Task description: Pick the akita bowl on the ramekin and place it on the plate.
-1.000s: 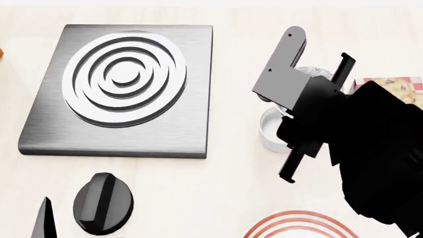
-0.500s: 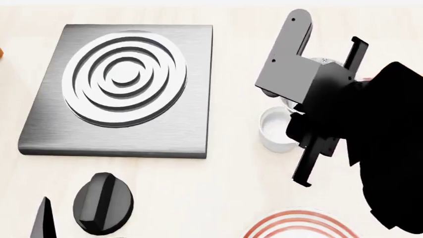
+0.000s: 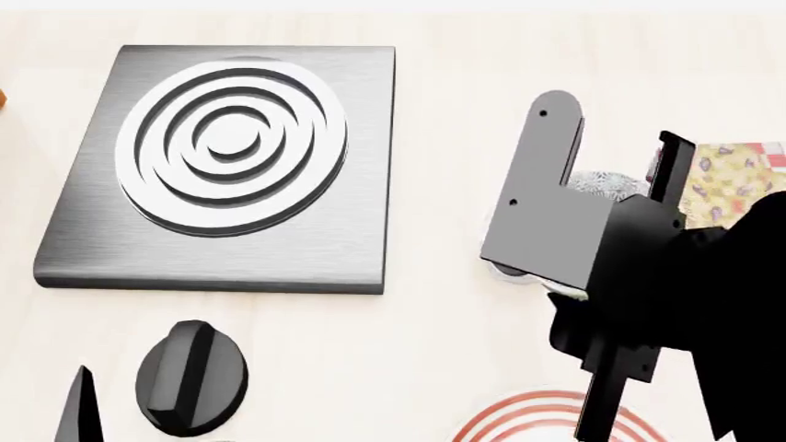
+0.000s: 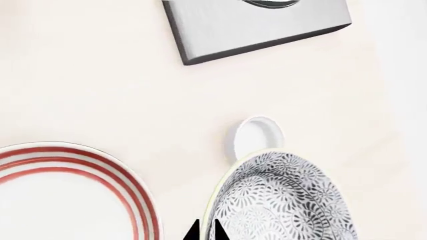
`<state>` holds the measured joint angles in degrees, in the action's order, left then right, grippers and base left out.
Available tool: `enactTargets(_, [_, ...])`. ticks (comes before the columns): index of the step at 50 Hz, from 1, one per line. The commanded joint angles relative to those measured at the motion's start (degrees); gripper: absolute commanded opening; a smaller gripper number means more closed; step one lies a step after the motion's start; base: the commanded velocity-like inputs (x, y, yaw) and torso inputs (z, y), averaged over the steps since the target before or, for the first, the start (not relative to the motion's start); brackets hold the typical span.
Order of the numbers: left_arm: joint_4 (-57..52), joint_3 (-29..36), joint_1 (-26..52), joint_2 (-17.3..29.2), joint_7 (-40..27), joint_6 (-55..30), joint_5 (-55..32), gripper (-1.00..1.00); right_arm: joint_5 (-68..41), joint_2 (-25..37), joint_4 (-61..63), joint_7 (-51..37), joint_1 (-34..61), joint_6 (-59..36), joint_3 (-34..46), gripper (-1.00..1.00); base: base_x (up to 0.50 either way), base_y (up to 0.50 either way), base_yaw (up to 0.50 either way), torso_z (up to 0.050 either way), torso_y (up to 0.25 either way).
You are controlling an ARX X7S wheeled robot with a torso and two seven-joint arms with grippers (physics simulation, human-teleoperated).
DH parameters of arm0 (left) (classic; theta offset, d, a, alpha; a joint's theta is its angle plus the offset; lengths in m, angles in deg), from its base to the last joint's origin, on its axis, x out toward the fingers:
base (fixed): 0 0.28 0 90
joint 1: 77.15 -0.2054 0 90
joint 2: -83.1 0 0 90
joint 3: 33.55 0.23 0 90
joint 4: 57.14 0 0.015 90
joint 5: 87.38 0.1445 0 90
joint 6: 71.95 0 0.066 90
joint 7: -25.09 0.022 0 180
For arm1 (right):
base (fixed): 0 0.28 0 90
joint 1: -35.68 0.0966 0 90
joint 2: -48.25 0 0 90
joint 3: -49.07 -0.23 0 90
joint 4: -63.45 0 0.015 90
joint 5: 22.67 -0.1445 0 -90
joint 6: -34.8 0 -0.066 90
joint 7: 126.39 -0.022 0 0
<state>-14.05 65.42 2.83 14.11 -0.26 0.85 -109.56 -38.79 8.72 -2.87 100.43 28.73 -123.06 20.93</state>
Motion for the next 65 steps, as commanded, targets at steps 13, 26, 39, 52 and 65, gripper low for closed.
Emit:
enactTargets(13, [0.4, 0.3, 0.3, 0.5, -0.6, 0.2, -0.4, 1.0, -4.0, 5.6, 10.4, -3.3, -6.9, -1.5, -3.9, -1.0, 0.0, 0.0, 0.0, 0.0, 0.0])
enactTargets(26, [0.2, 0.6, 0.2, 0.7, -1.0, 0.2, -0.3, 1.0, -6.5, 8.3, 14.5, -4.9, -10.6, -1.4, -5.5, -1.0, 0.0, 0.0, 0.0, 0.0, 0.001])
enactTargets(39, [0.3, 0.7, 0.2, 0.9, -1.3, 0.5, -0.4, 1.0, -10.5, 12.0, 18.1, -7.9, -16.1, -1.1, -8.6, -1.0, 0.0, 0.0, 0.0, 0.0, 0.0])
enactTargets(52, [0.5, 0.9, 0.2, 1.1, -1.3, 0.6, -0.9, 1.0, -14.5, 15.3, 22.0, -11.6, -21.5, 0.3, -11.5, -1.0, 0.0, 0.0, 0.0, 0.0, 0.001])
enactTargets(65, [0.2, 0.8, 0.2, 1.4, -1.7, 0.6, -1.1, 1.0, -16.4, 16.2, 24.7, -13.7, -24.0, 0.5, -12.0, -1.0, 0.0, 0.0, 0.0, 0.0, 0.0])
